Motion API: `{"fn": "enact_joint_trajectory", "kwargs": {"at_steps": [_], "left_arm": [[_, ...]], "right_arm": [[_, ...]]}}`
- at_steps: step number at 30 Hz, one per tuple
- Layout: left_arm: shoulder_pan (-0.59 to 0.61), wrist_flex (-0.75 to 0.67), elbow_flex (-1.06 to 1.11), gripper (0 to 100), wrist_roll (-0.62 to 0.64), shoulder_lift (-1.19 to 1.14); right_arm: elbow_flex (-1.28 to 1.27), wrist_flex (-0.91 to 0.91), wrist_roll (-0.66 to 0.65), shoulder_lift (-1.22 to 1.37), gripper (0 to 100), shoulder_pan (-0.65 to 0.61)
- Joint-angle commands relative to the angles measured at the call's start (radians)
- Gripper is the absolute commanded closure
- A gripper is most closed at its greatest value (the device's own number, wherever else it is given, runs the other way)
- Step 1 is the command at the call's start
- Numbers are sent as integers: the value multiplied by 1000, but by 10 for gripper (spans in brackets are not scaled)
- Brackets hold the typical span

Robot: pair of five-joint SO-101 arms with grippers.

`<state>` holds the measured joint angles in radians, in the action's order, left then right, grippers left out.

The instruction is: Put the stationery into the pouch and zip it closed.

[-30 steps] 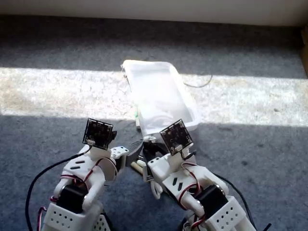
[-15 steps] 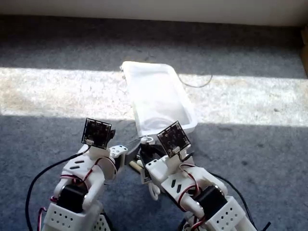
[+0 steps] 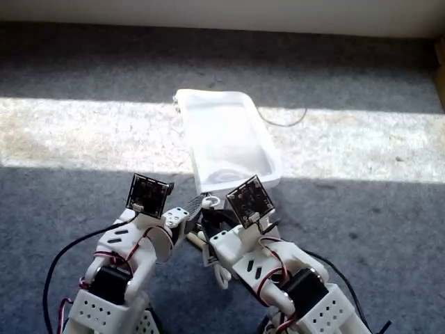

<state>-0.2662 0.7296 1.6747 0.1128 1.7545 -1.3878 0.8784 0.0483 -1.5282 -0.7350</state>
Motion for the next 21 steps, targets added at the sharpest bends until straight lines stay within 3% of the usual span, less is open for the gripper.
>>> {"fn": "enact_joint_trajectory", "kwargs": {"at_steps": [1,8,11,16,21], "left_arm": [[-2,-38,13,776,-14,13],[5,-35,13,781,-14,13],[7,-35,13,844,-21,13],[5,-35,13,902,-147,13],[7,-35,13,906,-158,13]], "right_arm": [[59,31,8,-19,994,-22],[102,74,8,-19,994,-19],[104,74,8,-19,994,-19],[97,74,8,-19,994,-4],[97,73,8,-19,994,76]]}}
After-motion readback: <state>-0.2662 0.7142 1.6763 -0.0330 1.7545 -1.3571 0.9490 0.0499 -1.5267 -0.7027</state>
